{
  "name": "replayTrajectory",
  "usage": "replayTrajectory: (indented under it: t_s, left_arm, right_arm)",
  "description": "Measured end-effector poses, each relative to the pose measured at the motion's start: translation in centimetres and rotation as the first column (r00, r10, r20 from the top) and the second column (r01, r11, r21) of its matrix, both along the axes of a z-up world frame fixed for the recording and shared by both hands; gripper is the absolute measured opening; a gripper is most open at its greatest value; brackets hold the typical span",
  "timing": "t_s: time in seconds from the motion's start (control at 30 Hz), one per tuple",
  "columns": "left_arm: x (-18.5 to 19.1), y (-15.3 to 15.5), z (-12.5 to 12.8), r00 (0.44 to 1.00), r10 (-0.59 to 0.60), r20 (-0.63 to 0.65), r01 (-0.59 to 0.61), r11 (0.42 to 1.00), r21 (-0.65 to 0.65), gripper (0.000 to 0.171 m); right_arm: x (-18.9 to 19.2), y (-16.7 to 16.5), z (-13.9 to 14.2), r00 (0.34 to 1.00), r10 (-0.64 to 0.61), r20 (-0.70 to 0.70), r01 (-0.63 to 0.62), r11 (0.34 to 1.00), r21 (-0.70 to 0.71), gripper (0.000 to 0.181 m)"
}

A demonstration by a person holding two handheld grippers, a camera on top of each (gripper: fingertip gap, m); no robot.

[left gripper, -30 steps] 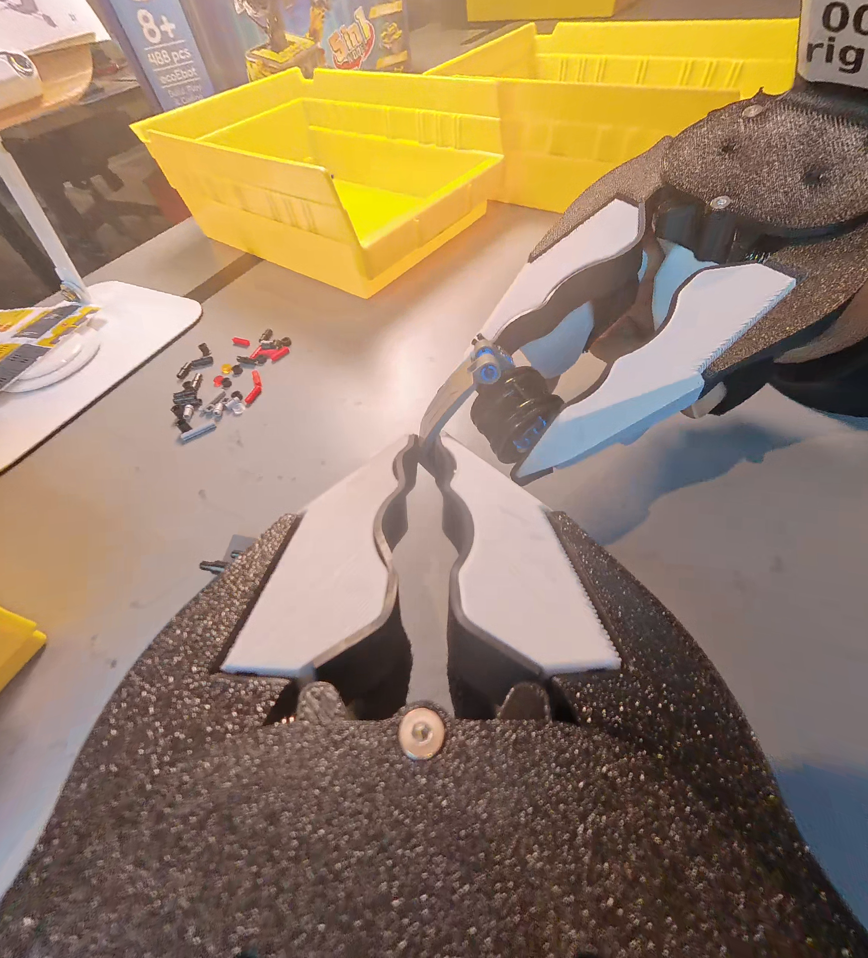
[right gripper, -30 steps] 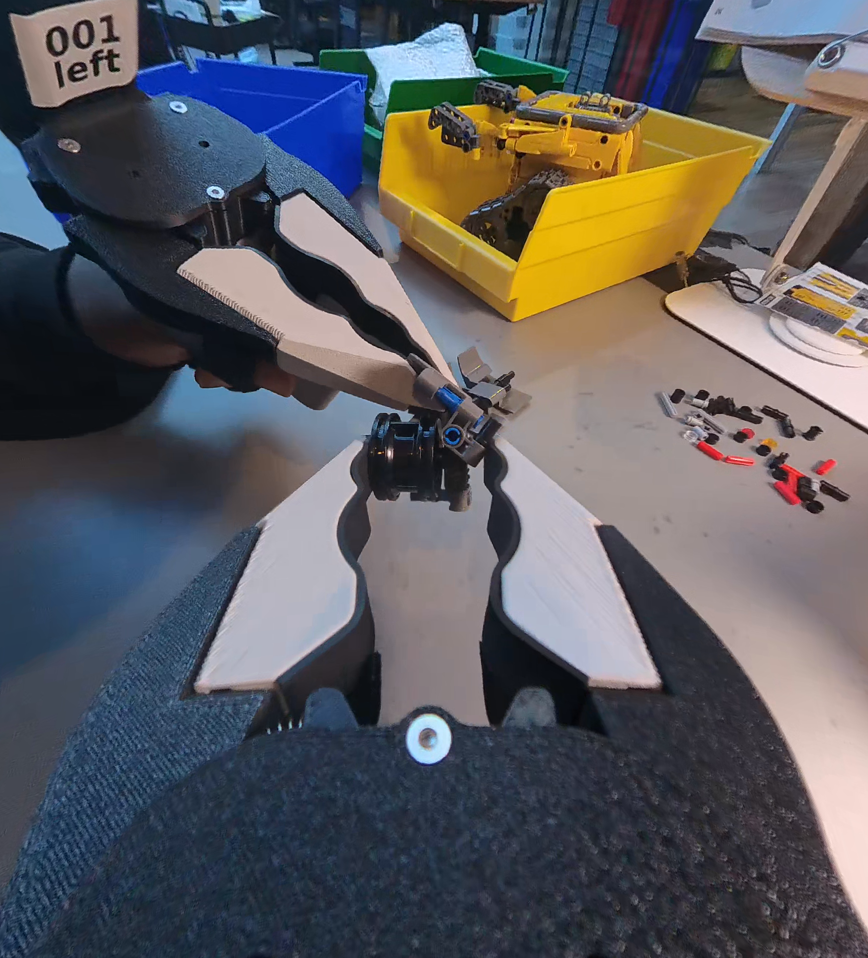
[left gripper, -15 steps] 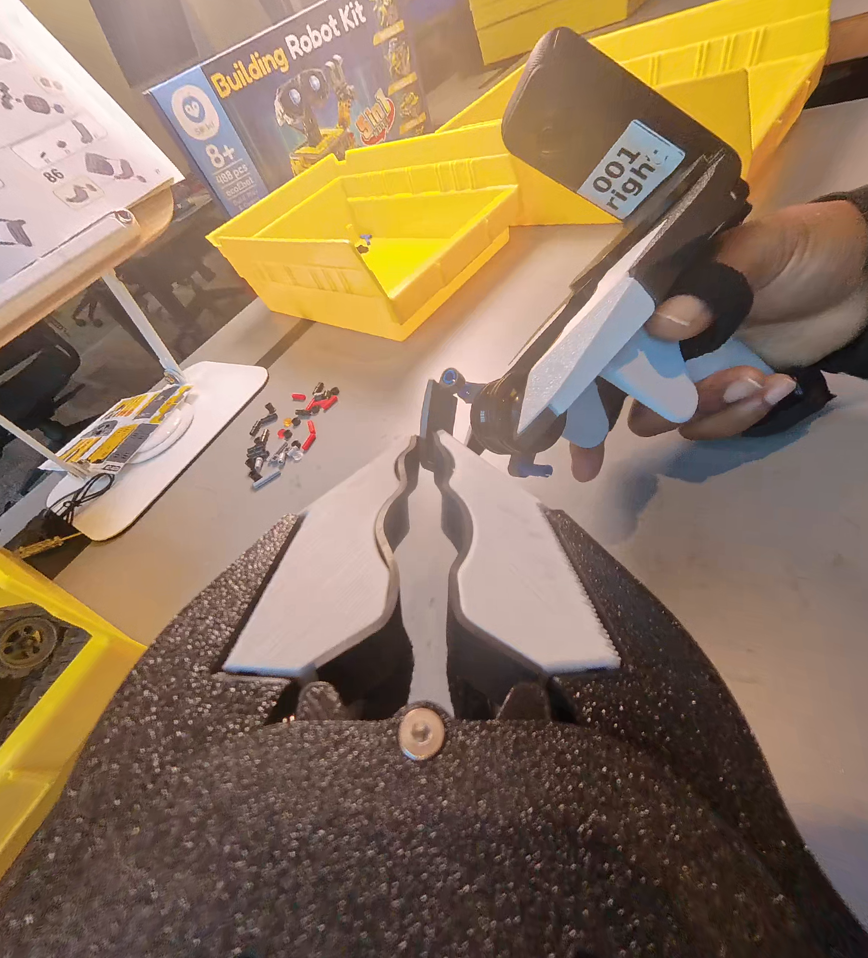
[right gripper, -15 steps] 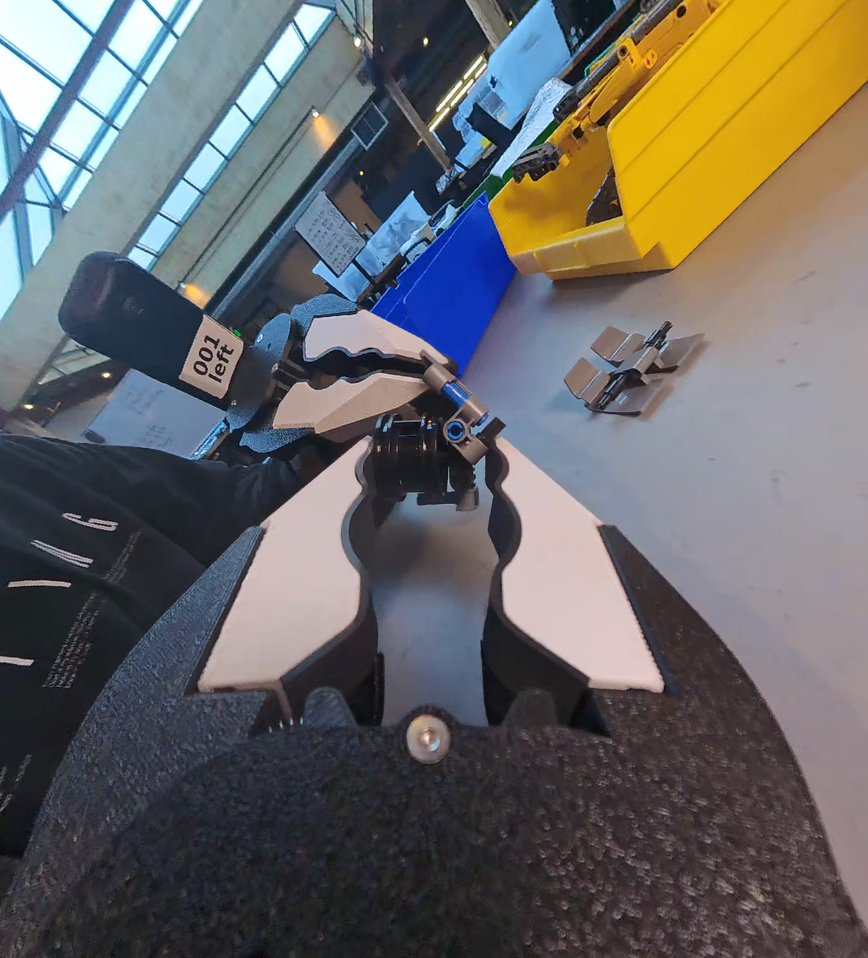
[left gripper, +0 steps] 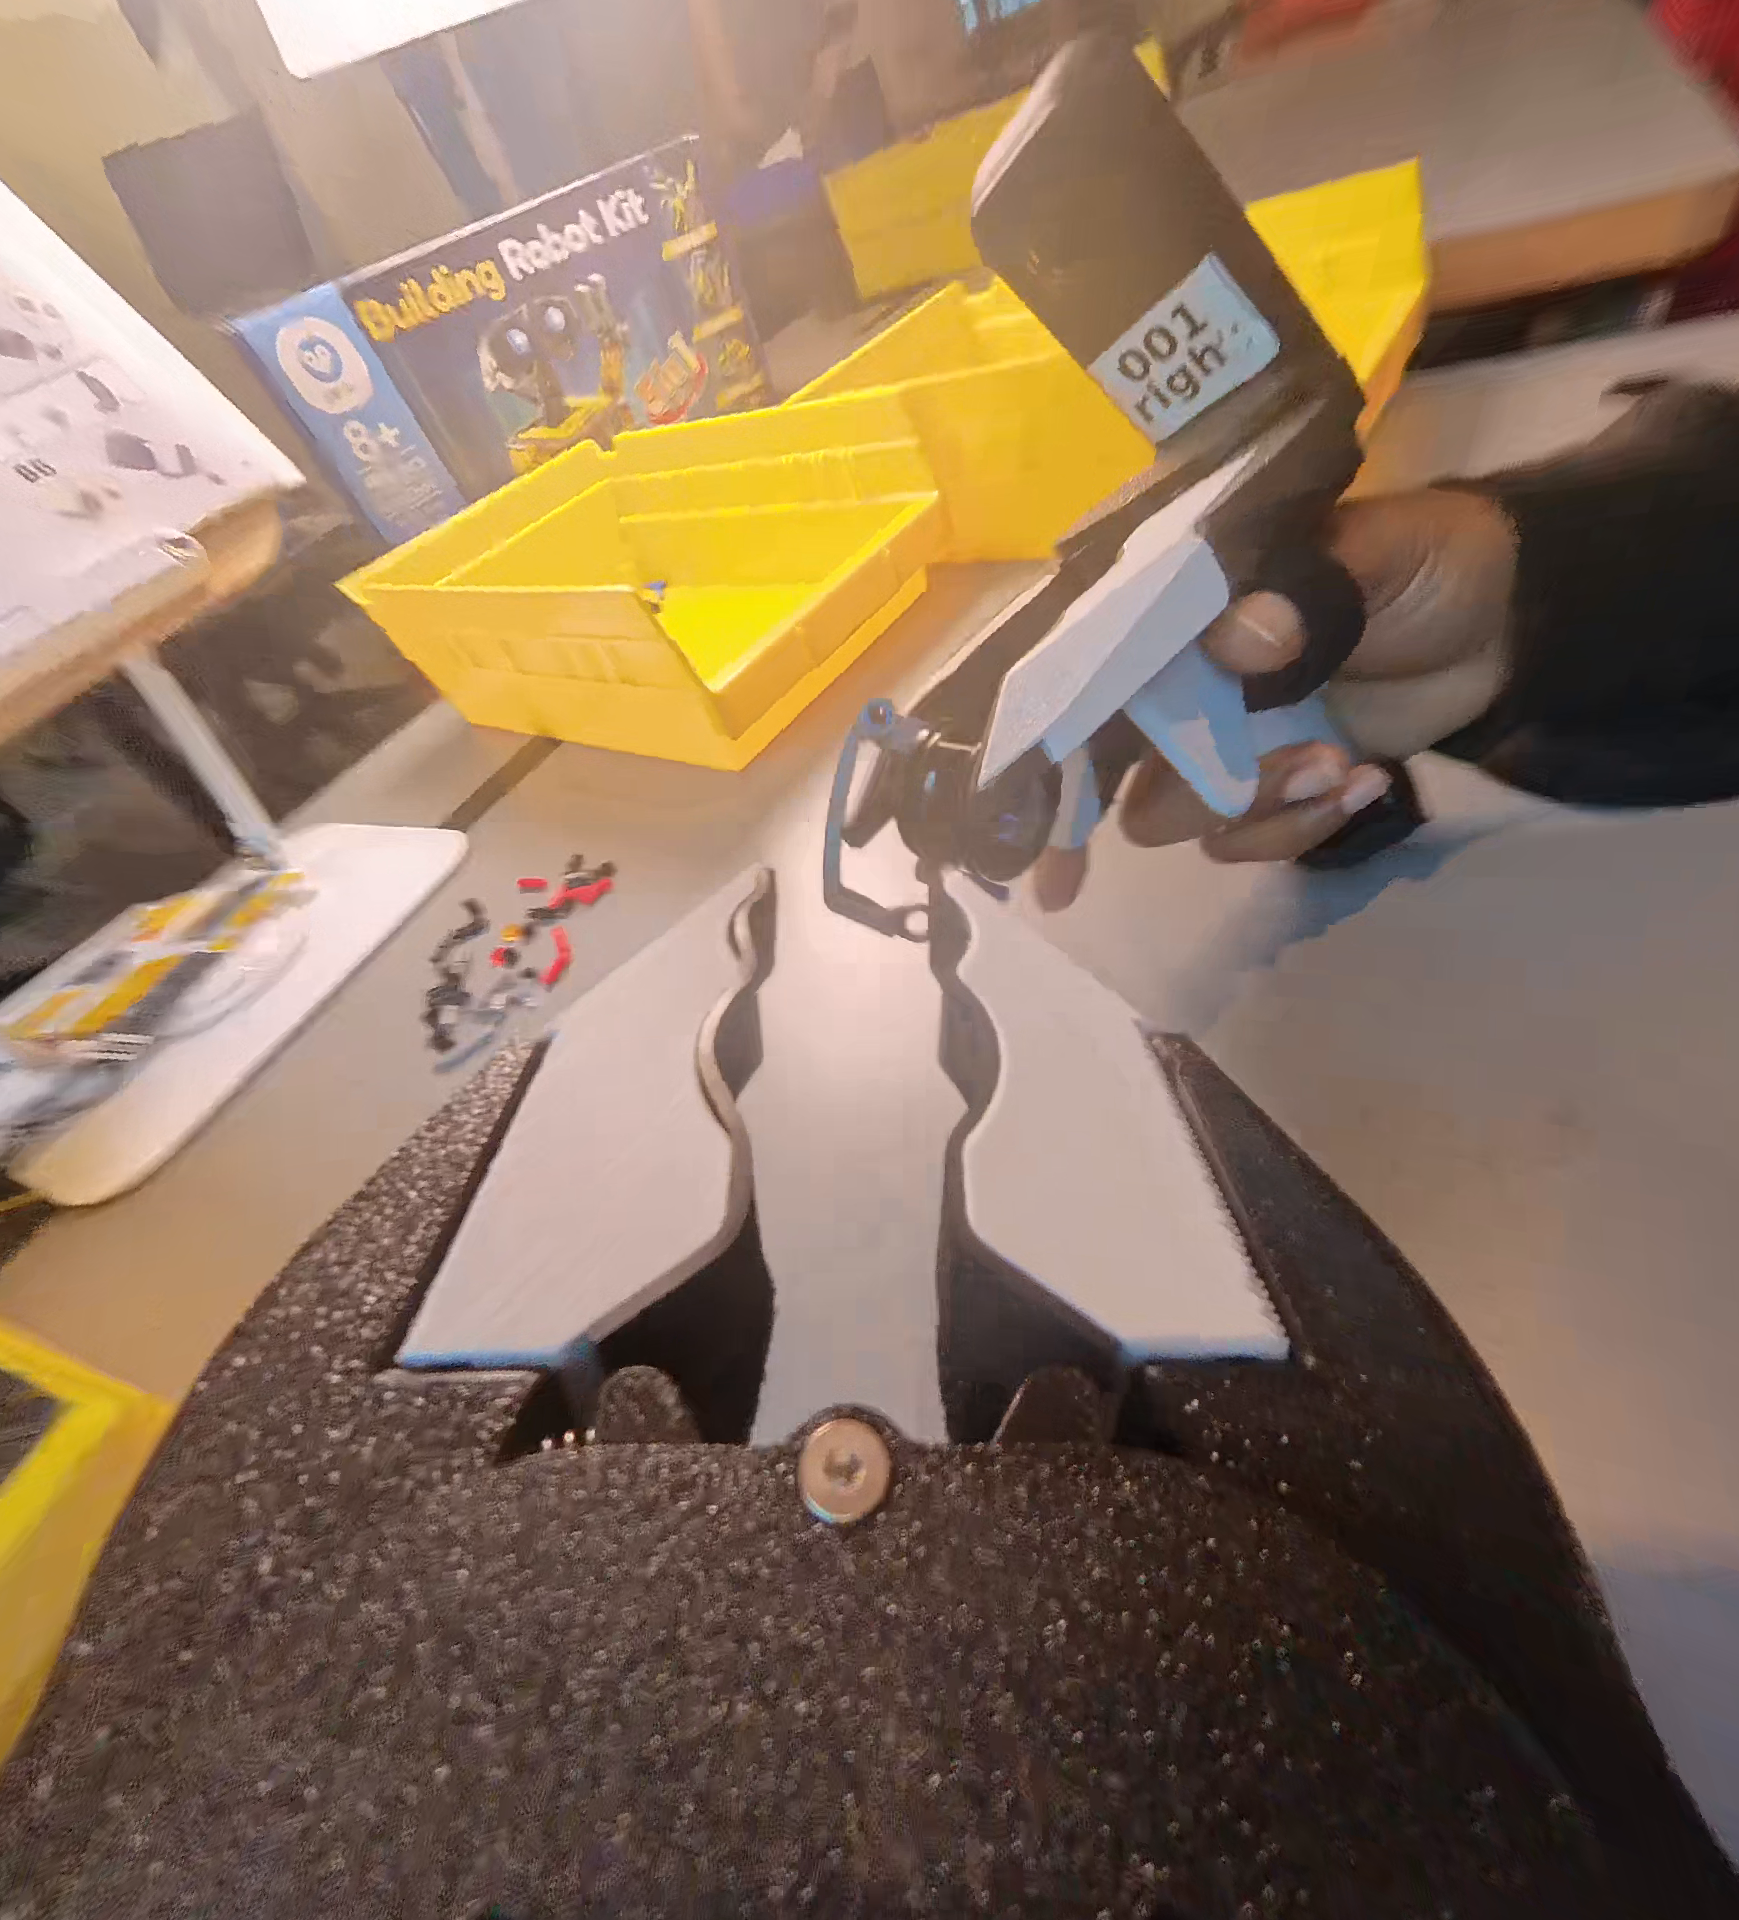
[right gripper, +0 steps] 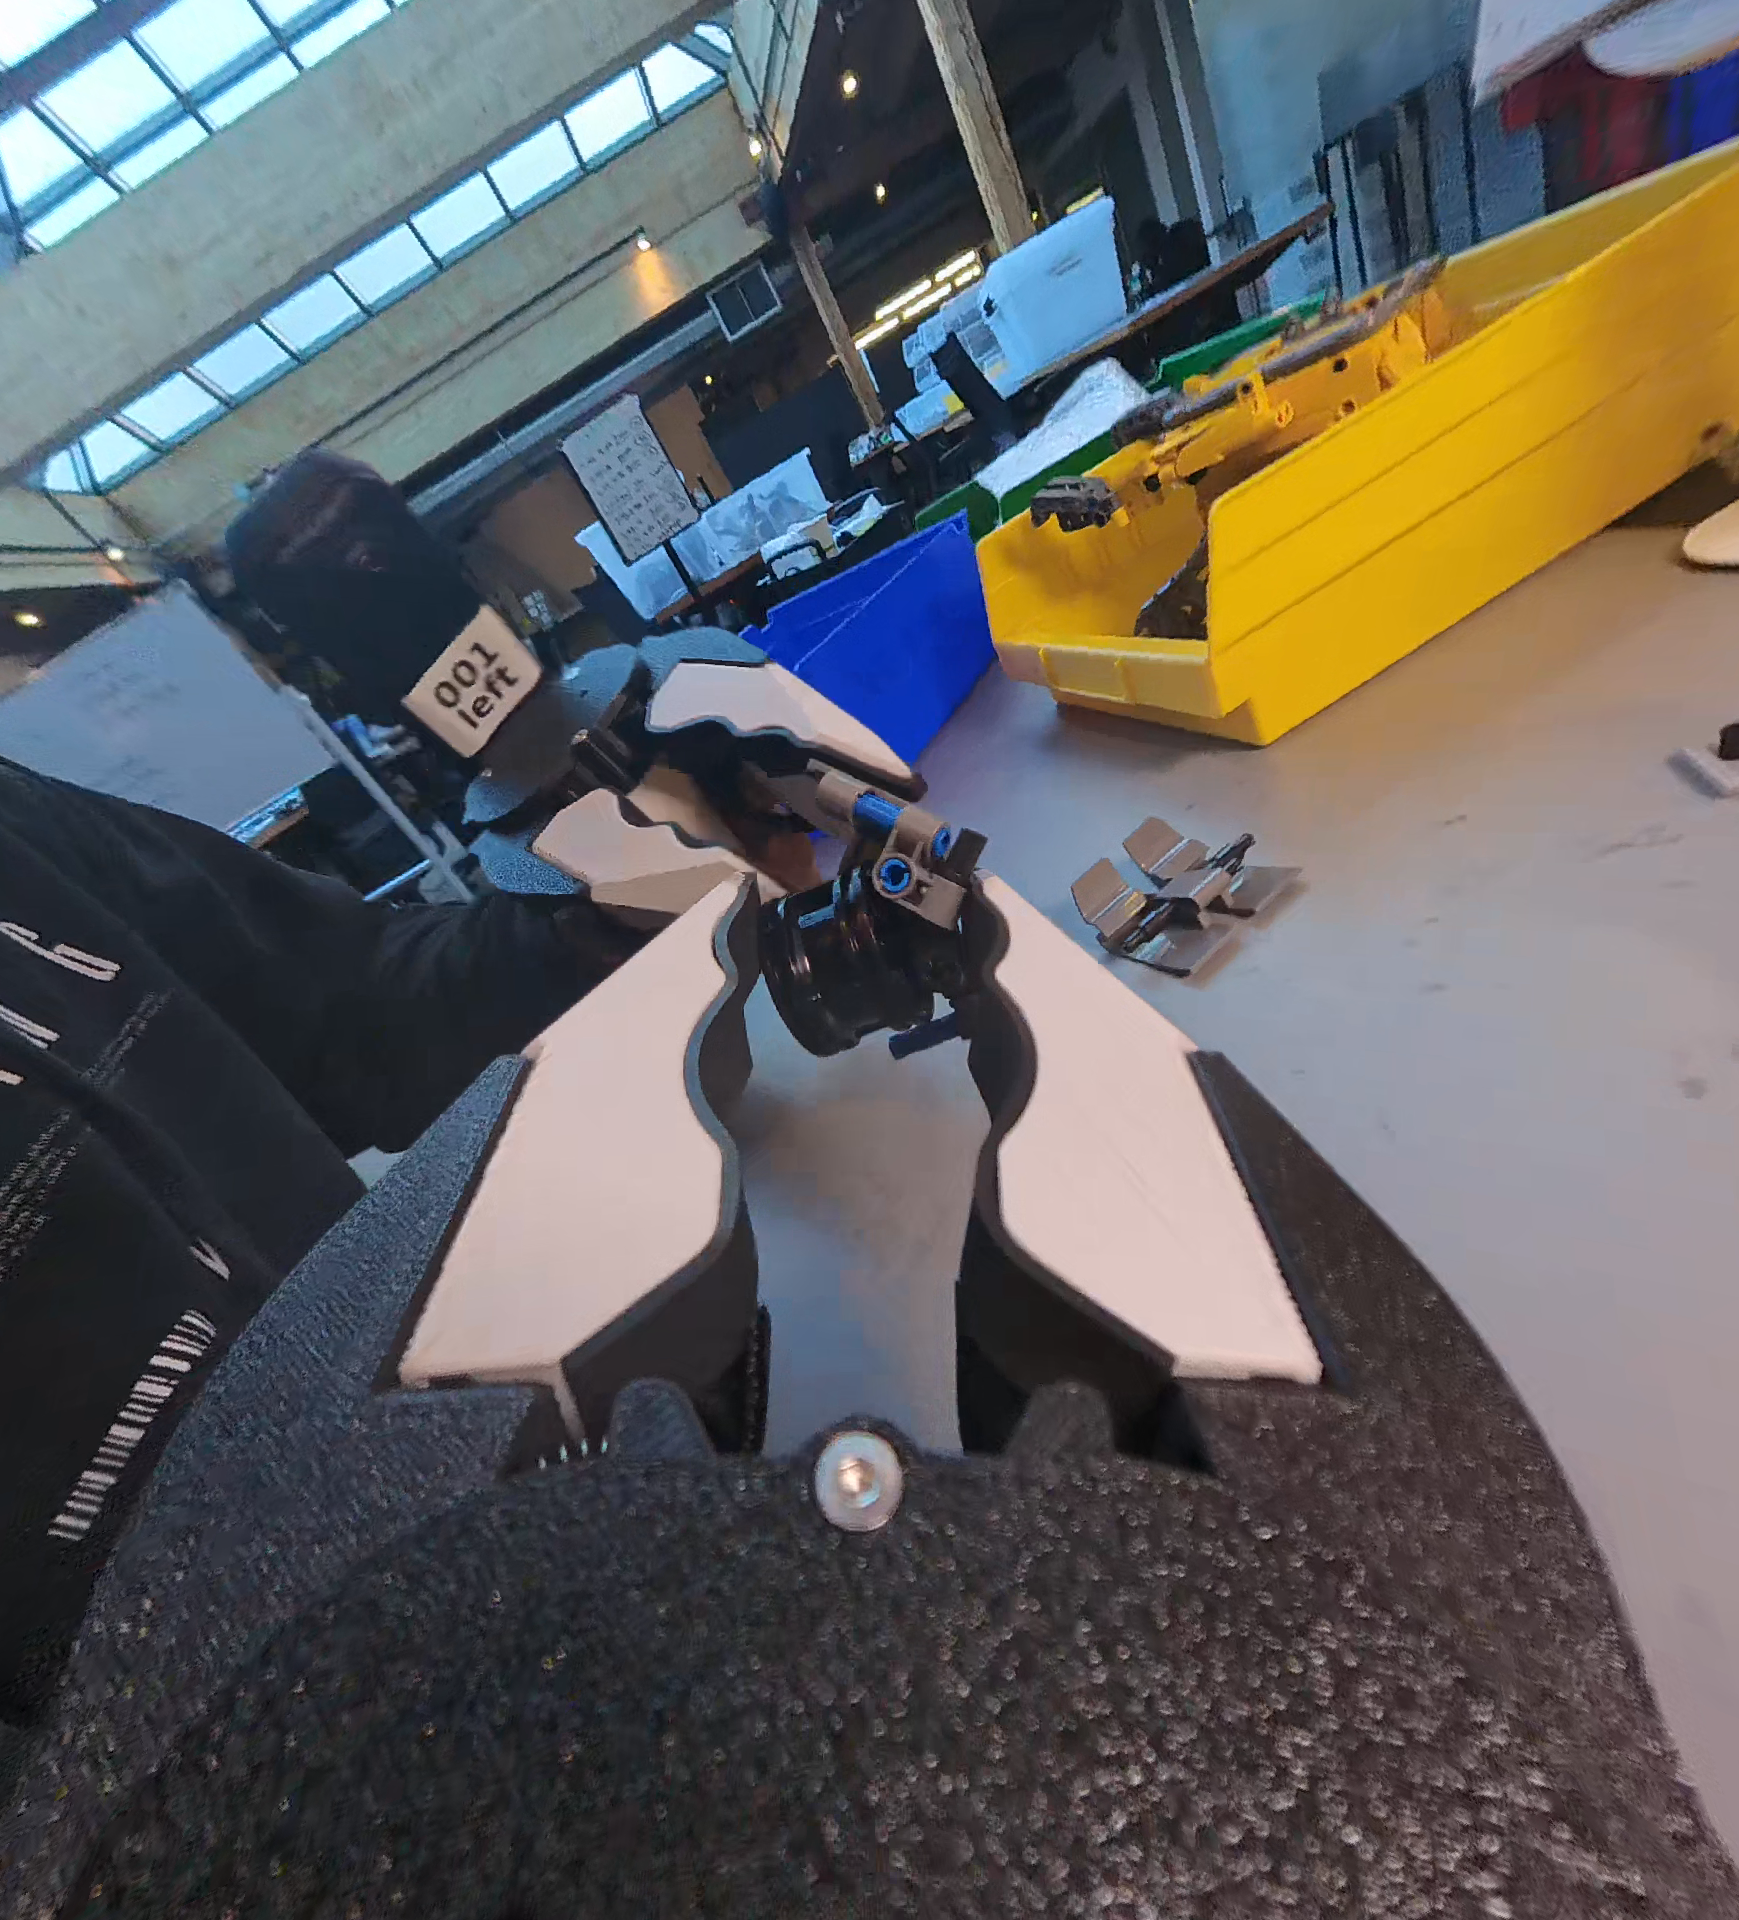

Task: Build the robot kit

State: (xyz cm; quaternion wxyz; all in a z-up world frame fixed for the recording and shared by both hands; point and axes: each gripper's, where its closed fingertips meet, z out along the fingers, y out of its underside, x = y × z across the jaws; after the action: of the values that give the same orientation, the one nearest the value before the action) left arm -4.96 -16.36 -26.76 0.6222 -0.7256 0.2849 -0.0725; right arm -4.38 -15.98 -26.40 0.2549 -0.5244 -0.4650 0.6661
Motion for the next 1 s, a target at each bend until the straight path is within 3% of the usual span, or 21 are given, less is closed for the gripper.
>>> replayTrajectory:
  t_s: [0.1, 0.17, 0.27, 0.33, 0.53, 0.77, 0.87, 1.0]
  left_arm:
    - [0.5, -0.3, 0.6, 0.944, -0.085, 0.32, 0.128, 0.985, -0.115, 0.046]
    - [1.6, -0.6, 0.7, 0.846, -0.142, 0.514, 0.257, 0.953, -0.161, 0.052]
    - [3.6, -1.3, 1.5, 0.726, -0.214, 0.654, 0.386, 0.914, -0.129, 0.049]
    - [4.4, -1.6, 2.3, 0.67, -0.248, 0.7, 0.43, 0.898, -0.094, 0.041]
    - [3.4, -1.5, 2.4, 0.587, -0.209, 0.782, 0.444, 0.891, -0.096, 0.03]
    - [2.6, -1.1, 1.9, 0.549, -0.152, 0.822, 0.439, 0.889, -0.13, 0.019]
    - [2.2, -0.8, 1.6, 0.459, -0.095, 0.883, 0.479, 0.864, -0.156, 0.015]
    - [1.4, -0.8, 2.0, 0.299, -0.055, 0.953, 0.534, 0.837, -0.12, 0.019]
  right_arm:
    - [0.7, 0.3, 2.1, 0.994, -0.025, -0.109, 0.027, 0.999, 0.018, 0.038]
    - [1.2, -0.3, 3.9, 0.979, 0.004, -0.202, -0.012, 0.999, -0.039, 0.038]
    - [1.3, -1.5, 5.1, 0.96, 0.051, -0.277, -0.094, 0.985, -0.142, 0.038]
    - [1.1, -2.1, 4.9, 0.958, 0.061, -0.281, -0.103, 0.985, -0.139, 0.038]
    - [0.9, -2.1, 4.5, 0.964, 0.038, -0.262, -0.047, 0.998, -0.03, 0.038]
    - [0.6, -1.1, 3.4, 0.98, -0.04, -0.195, 0.072, 0.985, 0.158, 0.038]
    - [0.5, -0.6, 2.9, 0.981, -0.079, -0.177, 0.125, 0.956, 0.265, 0.037]
    - [0.4, 0.4, 2.4, 0.966, -0.171, -0.194, 0.243, 0.858, 0.453, 0.038]
